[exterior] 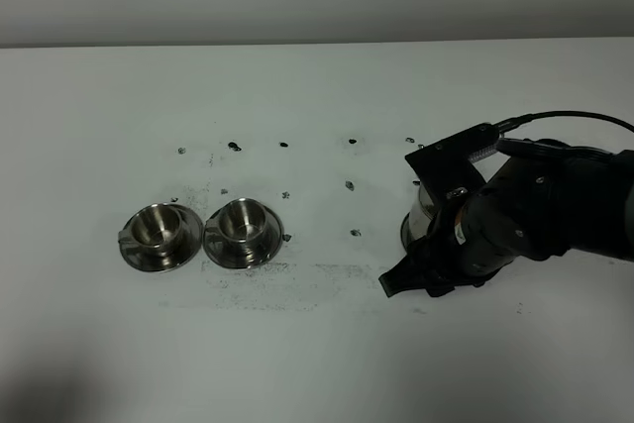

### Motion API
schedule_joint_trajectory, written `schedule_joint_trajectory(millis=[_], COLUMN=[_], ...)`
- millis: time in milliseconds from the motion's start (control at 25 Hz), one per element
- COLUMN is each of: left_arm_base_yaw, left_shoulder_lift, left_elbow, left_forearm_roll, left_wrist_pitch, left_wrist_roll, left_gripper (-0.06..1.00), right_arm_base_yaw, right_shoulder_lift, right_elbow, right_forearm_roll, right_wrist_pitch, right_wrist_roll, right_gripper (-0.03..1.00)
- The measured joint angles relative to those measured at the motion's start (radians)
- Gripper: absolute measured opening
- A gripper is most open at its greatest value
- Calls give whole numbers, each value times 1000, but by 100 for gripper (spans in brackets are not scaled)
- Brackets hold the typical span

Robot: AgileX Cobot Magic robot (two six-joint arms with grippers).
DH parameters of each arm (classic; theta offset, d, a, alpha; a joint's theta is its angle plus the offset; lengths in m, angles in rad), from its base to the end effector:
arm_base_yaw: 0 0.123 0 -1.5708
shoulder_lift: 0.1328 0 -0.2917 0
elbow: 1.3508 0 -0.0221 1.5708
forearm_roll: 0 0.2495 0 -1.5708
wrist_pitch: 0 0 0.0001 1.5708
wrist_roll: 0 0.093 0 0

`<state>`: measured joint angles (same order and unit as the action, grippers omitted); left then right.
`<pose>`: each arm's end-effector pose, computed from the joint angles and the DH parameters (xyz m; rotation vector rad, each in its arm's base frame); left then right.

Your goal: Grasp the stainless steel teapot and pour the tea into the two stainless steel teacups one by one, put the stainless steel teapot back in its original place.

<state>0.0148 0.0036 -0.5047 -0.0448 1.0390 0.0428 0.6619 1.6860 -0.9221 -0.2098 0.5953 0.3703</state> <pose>-0.0100 -0.0037 0.2790 0.0298 2.0205 -0.0169 0.2496 0.1807 0.1787 -0.6245 2.7422 0.0323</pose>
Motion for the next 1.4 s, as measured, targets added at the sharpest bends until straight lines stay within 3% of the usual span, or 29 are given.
schedule_joint_trajectory(millis=[320,600,1040,1400], left_arm_base_yaw=[0,0,0,1], left_shoulder_lift=[0,0,0,0], left_elbow=[0,0,0,0], left_forearm_roll=[0,0,0,0], left_wrist_pitch=[0,0,0,0], left_wrist_roll=[0,0,0,0], left_gripper=[51,51,51,51], right_arm_base_yaw=[6,-47,-98,-152], right_shoulder_lift=[-156,-172,-70,-12], right_elbow=[-15,-96,-121,-131], right_forearm_roll=[91,64,64,134], right_wrist_pitch=[119,205,197,158], right_wrist_roll=[0,-8,-151,-216], right_gripper=[45,45,57,58])
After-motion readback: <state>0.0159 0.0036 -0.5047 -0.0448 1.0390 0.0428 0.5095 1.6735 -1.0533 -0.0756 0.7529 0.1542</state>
